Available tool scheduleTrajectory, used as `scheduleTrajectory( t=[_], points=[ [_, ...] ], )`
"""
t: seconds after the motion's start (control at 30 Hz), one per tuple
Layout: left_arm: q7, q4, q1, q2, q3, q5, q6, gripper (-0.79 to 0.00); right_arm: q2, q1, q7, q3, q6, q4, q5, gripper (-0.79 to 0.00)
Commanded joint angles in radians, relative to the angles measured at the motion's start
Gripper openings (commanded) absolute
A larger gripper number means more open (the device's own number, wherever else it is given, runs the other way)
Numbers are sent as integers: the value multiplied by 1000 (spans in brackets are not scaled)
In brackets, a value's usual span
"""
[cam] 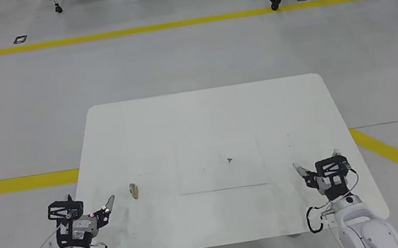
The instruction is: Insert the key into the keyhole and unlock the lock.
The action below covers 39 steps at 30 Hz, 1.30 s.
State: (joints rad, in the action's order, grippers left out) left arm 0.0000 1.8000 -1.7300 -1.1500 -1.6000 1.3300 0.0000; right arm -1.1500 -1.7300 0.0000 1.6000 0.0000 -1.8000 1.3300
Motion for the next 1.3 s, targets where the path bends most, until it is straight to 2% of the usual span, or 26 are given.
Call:
scheduleTrajectory(
  t=[0.0, 0.43, 0.5, 0.7, 0.83, 1.1, 1.17, 1.27],
  points=[
    [0, 0, 0, 0, 0, 0, 0, 0, 0, 0, 0, 0, 0, 0, 0, -1],
    [0, 0, 0, 0, 0, 0, 0, -1, 0, 0, 0, 0, 0, 0, 0, -1],
    [0, 0, 0, 0, 0, 0, 0, 0, -1, 23, 23, -26, 4, 5, 46, 0],
    [0, 0, 0, 0, 0, 0, 0, 0, -11, 182, 124, -183, -107, 69, 136, 0],
    [0, 0, 0, 0, 0, 0, 0, 0, -13, 286, 118, -231, -332, 158, 35, 0],
    [0, 0, 0, 0, 0, 0, 0, 0, -11, 298, 98, -203, -321, 182, 18, 0],
    [0, 0, 0, 0, 0, 0, 0, 0, -10, 304, 112, -217, -387, 189, 2, 0],
    [0, 0, 0, 0, 0, 0, 0, 0, -11, 379, 166, -230, -482, 252, -67, 0]
  ],
)
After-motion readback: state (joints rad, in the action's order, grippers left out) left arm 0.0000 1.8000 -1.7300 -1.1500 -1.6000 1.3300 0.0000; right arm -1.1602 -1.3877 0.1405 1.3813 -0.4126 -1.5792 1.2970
